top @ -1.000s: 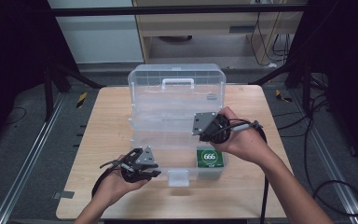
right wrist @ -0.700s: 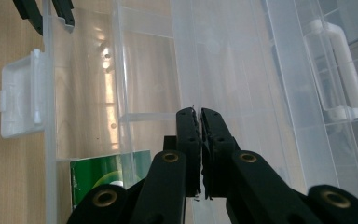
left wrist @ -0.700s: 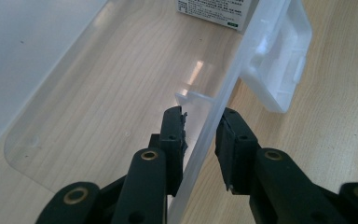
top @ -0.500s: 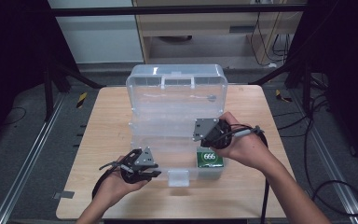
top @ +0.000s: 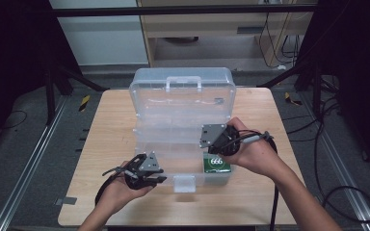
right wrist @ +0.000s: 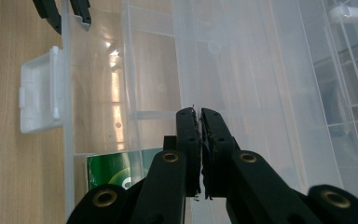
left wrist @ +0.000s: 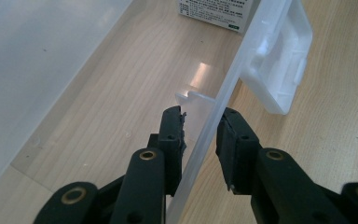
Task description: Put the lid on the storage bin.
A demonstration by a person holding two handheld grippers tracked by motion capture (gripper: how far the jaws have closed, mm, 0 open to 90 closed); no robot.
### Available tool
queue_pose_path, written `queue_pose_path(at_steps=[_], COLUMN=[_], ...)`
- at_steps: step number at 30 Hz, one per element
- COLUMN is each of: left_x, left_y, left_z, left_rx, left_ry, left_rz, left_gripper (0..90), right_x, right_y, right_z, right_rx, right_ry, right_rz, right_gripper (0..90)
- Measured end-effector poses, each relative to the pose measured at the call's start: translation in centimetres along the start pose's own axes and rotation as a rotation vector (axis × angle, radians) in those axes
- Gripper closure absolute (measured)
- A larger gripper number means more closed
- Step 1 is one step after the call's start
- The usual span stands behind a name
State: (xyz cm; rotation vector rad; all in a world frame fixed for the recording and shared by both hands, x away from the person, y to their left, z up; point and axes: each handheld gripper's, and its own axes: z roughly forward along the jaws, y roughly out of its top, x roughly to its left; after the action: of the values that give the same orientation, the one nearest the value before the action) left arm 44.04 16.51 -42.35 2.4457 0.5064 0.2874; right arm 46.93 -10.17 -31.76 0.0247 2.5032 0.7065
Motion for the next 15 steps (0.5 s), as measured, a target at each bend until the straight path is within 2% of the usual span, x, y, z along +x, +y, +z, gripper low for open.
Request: queue_pose_path(at_steps=[5,6,13,14,15], left_x=[0.06,0.26,0.21,0.06,0.09], left_y=[0.01,0.07,0.04,-0.01,0.0], left_z=[0.0,-0.01,-0.01,0.0,0.0], left_rx=[-0.001,-0.001,-0.003,-0.004,-0.005], left_ry=[-0.002,0.001,0.005,0.001,0.003], left_rz=[0.013,0.043,0.044,0.023,0.032], left_gripper=[71.6,71.5,71.2,71.2,71.1], right_x=[0.13,0.17,0.26,0.34,0.36], right_y=[-0.05,-0.05,-0.11,-0.15,-0.16], right_z=[-0.05,-0.05,-0.09,-0.09,-0.1], right_rx=[0.004,0.003,0.006,0.006,0.006], right_ry=[0.012,0.015,0.029,0.029,0.03], right_rz=[-0.005,-0.005,-0.007,-0.008,-0.008], right_gripper=[86.8,86.8,86.8,86.9,86.9])
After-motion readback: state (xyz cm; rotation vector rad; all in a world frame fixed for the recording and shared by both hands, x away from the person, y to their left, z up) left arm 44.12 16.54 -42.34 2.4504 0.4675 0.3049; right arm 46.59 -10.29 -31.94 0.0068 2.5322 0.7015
